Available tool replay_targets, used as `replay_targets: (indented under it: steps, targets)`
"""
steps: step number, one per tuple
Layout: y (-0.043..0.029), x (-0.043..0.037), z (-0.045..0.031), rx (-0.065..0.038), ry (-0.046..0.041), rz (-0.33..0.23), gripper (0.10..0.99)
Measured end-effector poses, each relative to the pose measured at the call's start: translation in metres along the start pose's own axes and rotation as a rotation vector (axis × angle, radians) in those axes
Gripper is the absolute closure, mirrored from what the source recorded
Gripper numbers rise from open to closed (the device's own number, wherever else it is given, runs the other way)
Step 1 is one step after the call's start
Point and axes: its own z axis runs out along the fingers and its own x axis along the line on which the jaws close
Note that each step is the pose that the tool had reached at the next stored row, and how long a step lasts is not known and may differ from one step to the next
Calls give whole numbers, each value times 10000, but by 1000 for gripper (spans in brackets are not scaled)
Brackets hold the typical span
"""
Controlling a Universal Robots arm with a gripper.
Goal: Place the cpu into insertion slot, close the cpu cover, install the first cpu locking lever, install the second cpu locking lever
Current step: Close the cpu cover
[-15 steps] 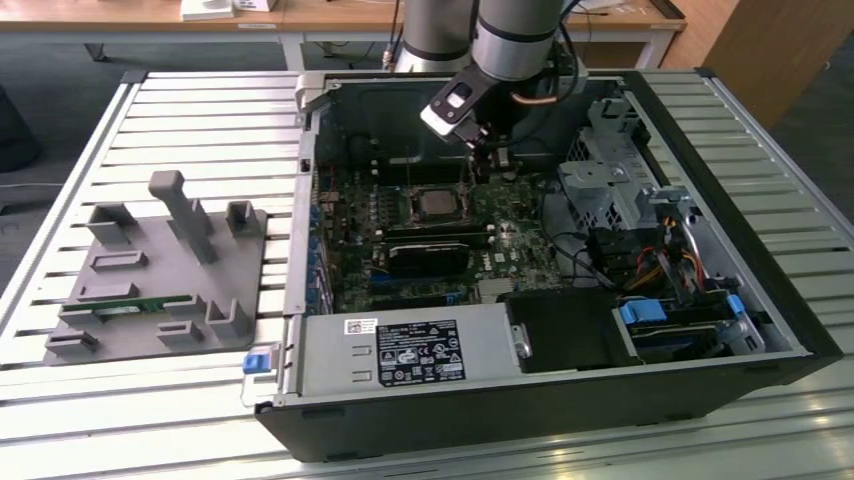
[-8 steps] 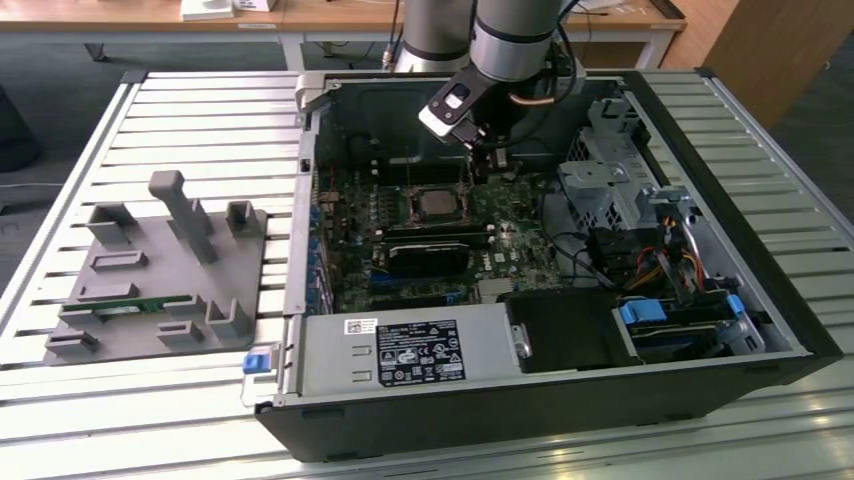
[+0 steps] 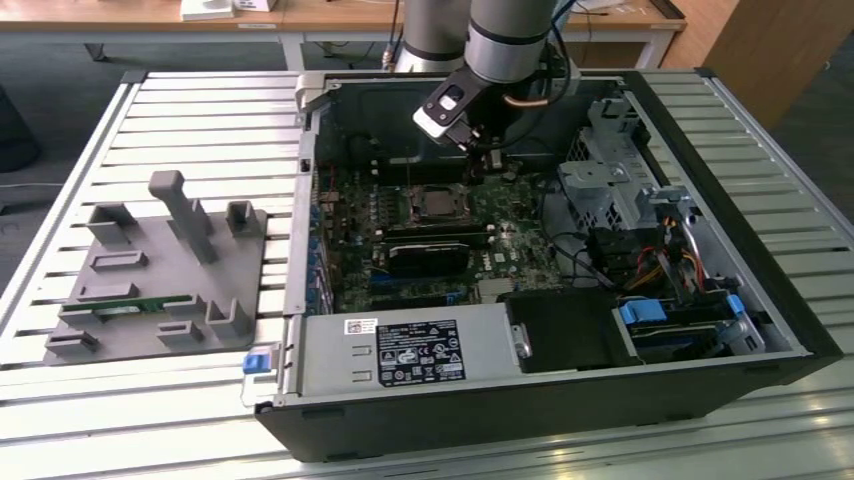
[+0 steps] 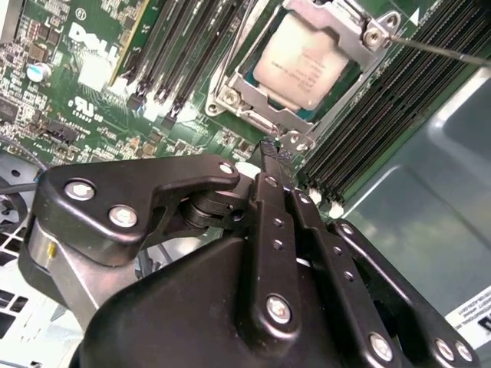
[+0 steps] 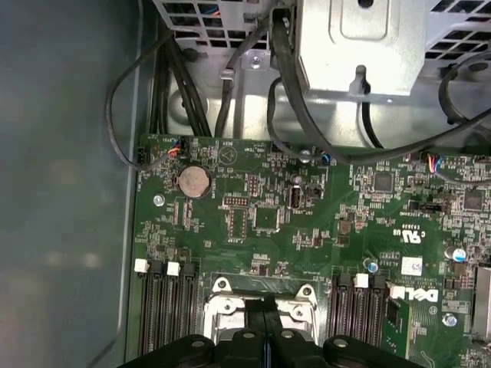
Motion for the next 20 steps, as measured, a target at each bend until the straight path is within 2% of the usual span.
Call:
replay_targets:
  steps: [8, 12, 15, 20]
  targets:
    - [-121, 3, 45, 0, 1, 0, 980]
    - [-216, 7, 63, 0, 1, 1, 980]
    - [-248, 8, 76, -4, 12, -1, 980]
    - [-361, 11, 108, -12, 16, -1, 980]
